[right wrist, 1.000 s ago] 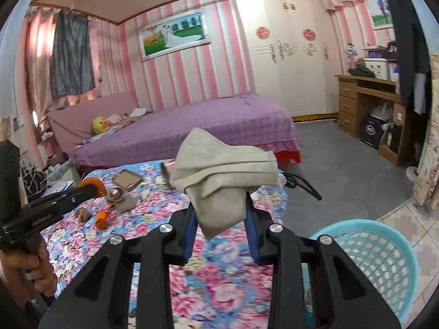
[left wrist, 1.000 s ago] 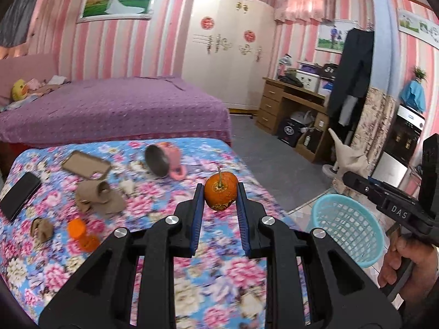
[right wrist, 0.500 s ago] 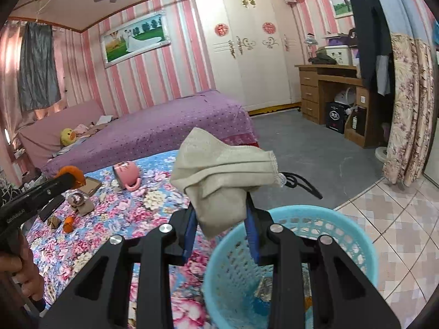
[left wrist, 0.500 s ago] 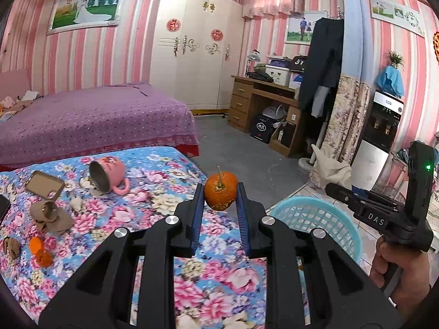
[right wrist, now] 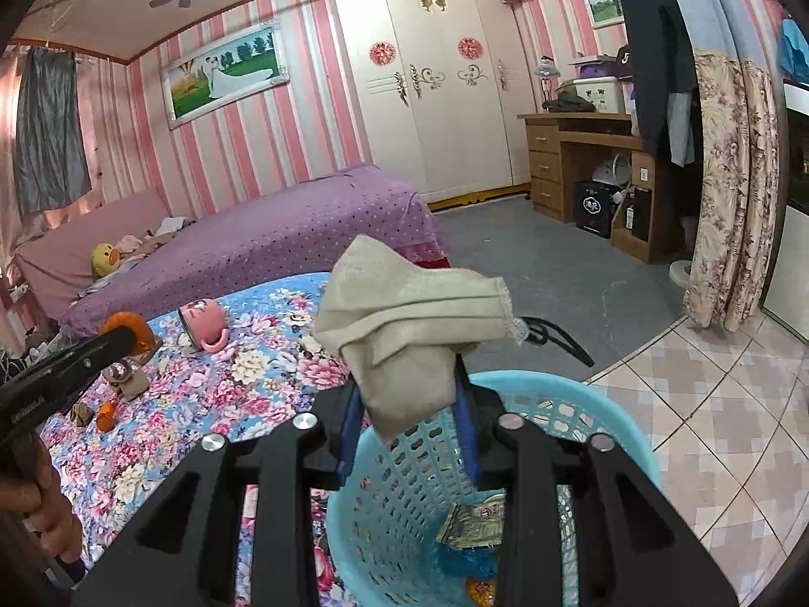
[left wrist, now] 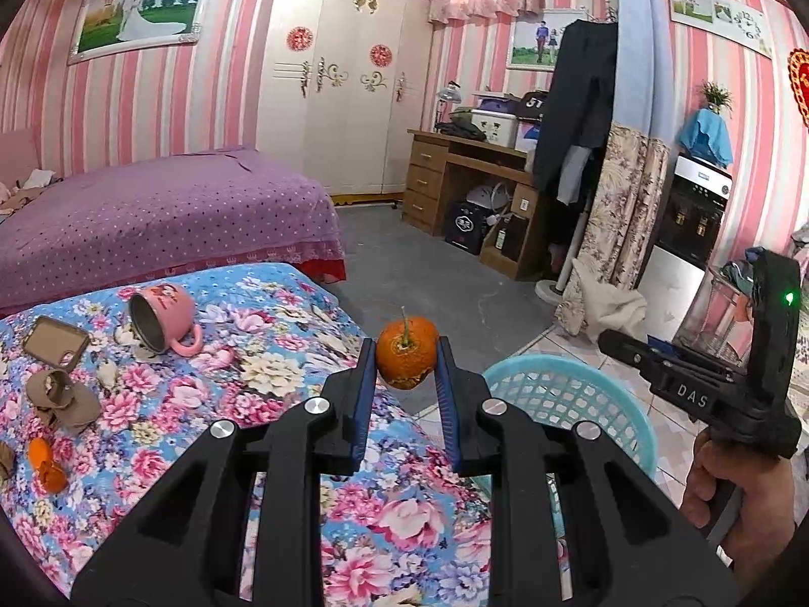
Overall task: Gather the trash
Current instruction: 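Open both grippers to drop the orange and cloth into the basket, then move both tools back over the bed toward the remaining trash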
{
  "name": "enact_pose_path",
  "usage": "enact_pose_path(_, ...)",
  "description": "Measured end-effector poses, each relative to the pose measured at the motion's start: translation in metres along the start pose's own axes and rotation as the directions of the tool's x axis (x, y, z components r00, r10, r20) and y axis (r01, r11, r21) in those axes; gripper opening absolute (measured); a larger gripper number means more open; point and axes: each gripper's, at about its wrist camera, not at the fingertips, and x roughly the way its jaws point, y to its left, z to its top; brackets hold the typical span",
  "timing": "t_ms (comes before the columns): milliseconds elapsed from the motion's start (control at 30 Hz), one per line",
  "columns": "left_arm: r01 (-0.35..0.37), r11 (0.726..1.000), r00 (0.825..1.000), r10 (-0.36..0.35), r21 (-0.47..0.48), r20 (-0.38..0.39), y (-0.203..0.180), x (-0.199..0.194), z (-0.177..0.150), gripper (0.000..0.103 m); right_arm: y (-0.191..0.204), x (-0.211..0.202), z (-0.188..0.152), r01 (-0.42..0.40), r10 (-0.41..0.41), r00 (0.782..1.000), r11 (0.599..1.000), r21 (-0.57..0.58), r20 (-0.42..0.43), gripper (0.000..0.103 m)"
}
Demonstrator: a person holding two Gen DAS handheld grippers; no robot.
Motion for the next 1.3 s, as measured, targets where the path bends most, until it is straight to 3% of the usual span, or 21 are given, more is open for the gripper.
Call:
enact_pose_path(100, 0.007, 1.000, 1.000, -0.007, -0.003, -0.016, -0.006, 0.009, -0.003, 0.022, -0.002, -0.001, 0.000, 0.004, -0.004, 1.000, 1.000, 0.004, 0.003, 0.038)
enact_pose_path(167, 0.004, 1.000, 1.000, -0.004, -0.005, -0.013, -0.010, 0.011, -0.003, 0.022, -0.002, -0.002, -0.001, 0.037, -0.037, 0.999, 0.999, 0.001, 0.007, 0.061)
enact_pose_path(367, 0.040, 0.999, 0.999, -0.040, 0.011, -0.015, -0.030, 0.019, -0.001, 0.022, -0.025, -0.013, 0.001, 0.106, -0.110, 0.993, 0.991, 0.080, 0.046, 0.064)
enact_pose_path(533, 0.077, 0.995, 0.996, -0.075, 0.061, -0.039, -0.058, 0.033, -0.004, 0.023, -0.043, -0.026, 0.003, 0.208, -0.219, 0.972, 0.970, 0.122, 0.084, 0.066)
enact_pose_path(600, 0.110, 0.992, 0.993, -0.107, 0.067, -0.051, -0.070, 0.038, -0.005, 0.030, -0.051, -0.029, 0.003, 0.211, -0.226, 0.970, 0.965, 0.153, 0.093, 0.066)
enact_pose_path(667, 0.143, 0.987, 0.989, -0.139, 0.069, -0.058, -0.083, 0.044, -0.005, 0.062, -0.055, -0.031, 0.003, 0.216, -0.234, 0.967, 0.962, 0.166, 0.099, 0.066)
enact_pose_path(800, 0.126, 0.985, 0.992, -0.123, 0.120, -0.033, -0.096, 0.045, -0.002, 0.067, -0.056, -0.029, 0.004, 0.204, -0.222, 0.970, 0.964, 0.168, 0.098, 0.066)
enact_pose_path(967, 0.075, 0.995, 0.997, -0.073, 0.066, -0.023, -0.062, 0.034, -0.002, 0.067, -0.044, -0.024, 0.006, 0.172, -0.190, 0.976, 0.973, 0.156, 0.109, 0.066)
enact_pose_path(1133, -0.038, 0.999, 0.999, 0.039, 0.031, -0.011, 0.001, 0.005, -0.011, 0.067, -0.011, -0.014, 0.006, 0.134, -0.144, 0.984, 0.986, 0.100, 0.102, 0.067)
enact_pose_path(1300, -0.189, 0.982, 0.982, 0.189, -0.026, -0.002, 0.088, -0.041, -0.019, 0.067, 0.039, 0.003, 0.006, 0.064, -0.065, 0.994, 0.998, 0.014, 0.083, 0.068)
